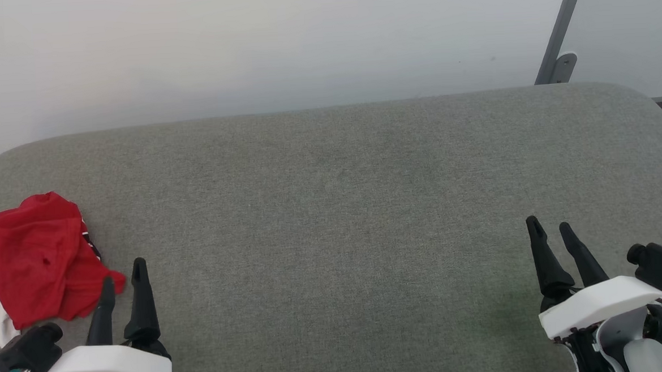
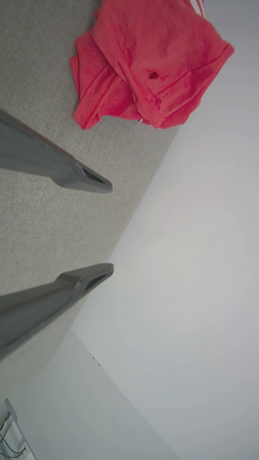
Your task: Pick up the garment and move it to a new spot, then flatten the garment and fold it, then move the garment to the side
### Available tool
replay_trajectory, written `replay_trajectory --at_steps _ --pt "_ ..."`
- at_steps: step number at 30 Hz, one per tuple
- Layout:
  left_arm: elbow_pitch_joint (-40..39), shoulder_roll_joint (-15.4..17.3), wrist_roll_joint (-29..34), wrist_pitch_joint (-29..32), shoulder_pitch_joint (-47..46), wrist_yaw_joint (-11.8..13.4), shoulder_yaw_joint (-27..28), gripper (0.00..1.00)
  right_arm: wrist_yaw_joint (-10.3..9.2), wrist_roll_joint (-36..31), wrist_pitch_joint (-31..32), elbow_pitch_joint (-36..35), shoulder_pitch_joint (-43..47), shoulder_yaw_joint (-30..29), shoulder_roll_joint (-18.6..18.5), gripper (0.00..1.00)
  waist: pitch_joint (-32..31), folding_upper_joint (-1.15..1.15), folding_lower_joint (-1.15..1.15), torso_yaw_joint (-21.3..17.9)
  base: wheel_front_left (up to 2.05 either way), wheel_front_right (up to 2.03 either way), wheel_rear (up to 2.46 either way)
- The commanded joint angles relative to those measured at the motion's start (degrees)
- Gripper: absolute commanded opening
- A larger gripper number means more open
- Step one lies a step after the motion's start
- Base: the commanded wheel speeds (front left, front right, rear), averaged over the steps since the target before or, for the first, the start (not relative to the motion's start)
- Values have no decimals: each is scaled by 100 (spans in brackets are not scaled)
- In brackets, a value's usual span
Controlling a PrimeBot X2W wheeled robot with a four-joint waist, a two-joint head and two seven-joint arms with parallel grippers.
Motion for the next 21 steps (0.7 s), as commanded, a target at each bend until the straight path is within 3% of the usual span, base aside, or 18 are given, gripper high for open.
replay_trajectory --at_steps 1,21 --pt "-77 53 149 -56 3 -24 -13 100 0 -118 -46 -61 -139 20 -42 100 -1 0 0 -1 0 0 0" --pt "-203 128 1158 -335 86 -73 -48 100 0 -1151 -236 -168 -158 116 -102 100 -12 0 0 6 0 0 0"
